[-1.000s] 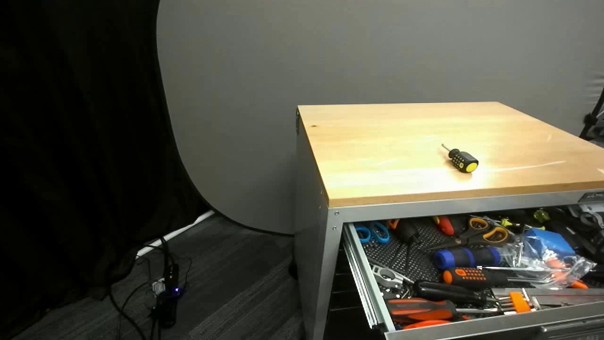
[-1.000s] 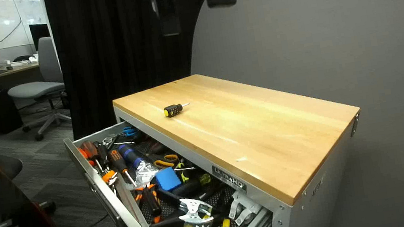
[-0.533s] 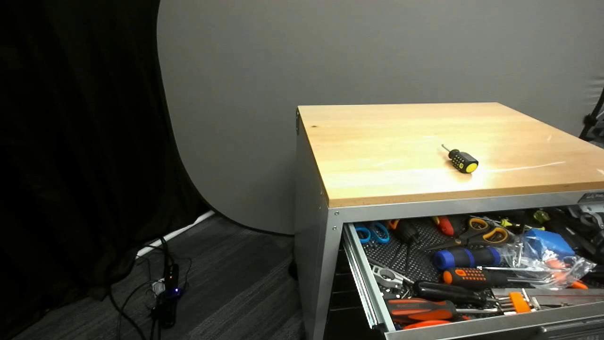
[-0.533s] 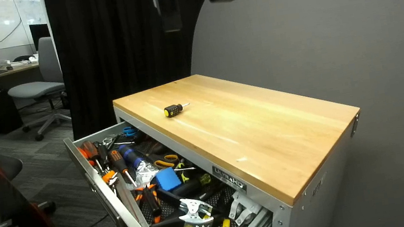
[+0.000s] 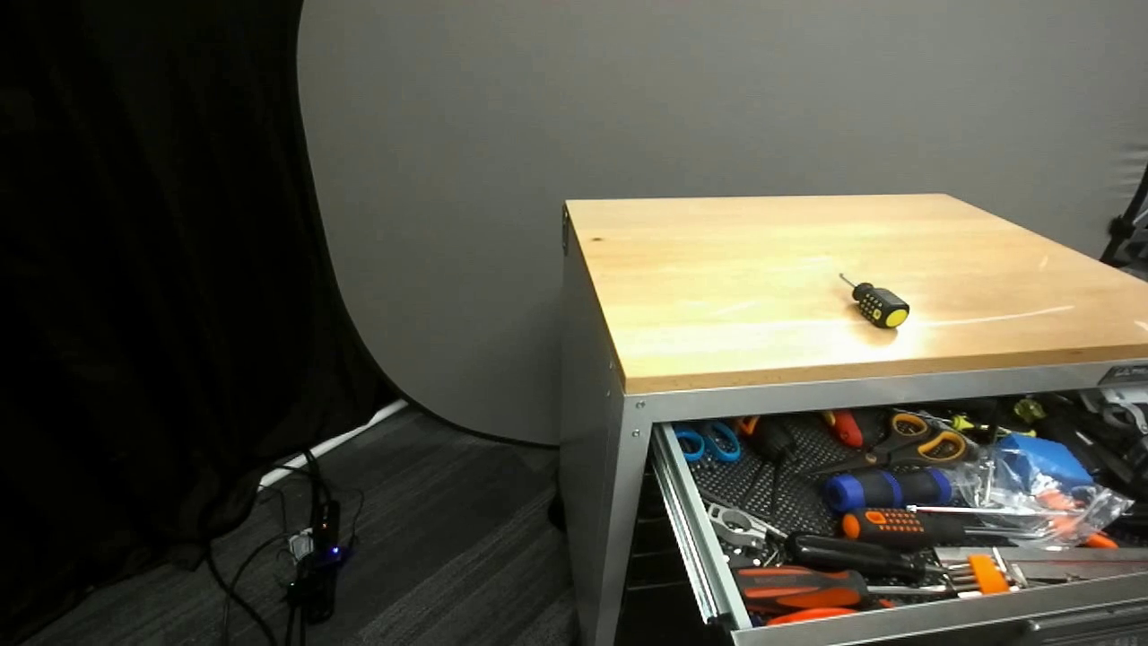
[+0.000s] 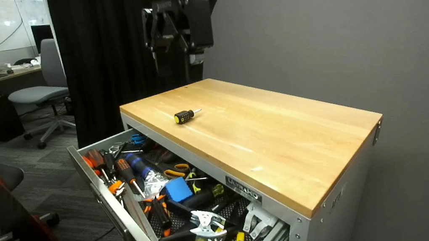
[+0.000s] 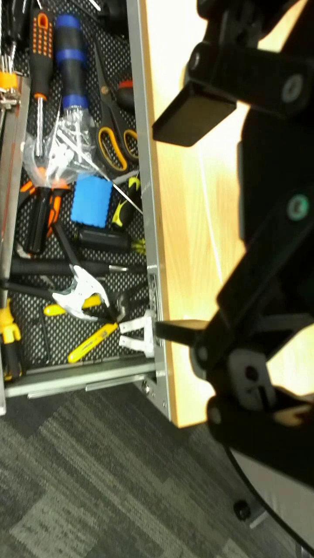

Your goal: Put the screwdriver in the drawer and close the drawer

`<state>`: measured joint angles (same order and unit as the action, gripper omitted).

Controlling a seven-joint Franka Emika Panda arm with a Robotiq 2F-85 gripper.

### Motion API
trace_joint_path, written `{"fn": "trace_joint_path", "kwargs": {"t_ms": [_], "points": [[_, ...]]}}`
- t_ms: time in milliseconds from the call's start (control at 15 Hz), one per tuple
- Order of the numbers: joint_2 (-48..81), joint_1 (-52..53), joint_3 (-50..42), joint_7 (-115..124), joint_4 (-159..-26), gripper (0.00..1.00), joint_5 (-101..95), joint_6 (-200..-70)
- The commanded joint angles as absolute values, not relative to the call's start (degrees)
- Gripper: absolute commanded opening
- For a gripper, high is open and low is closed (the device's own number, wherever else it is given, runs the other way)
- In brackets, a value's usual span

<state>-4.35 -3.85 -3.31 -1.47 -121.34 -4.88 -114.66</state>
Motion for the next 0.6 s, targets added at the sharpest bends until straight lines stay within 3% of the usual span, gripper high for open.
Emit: {"fn": "trace_joint_path", "kwargs": {"t_ms": [0,533], "points": [[0.96,-1.51,-1.37,-0.53,-119.82,1.00,-1.09,-118.71],[11.32,1.93,2.06,2.41,-118.28,1.00,1.39,-127.05]]}}
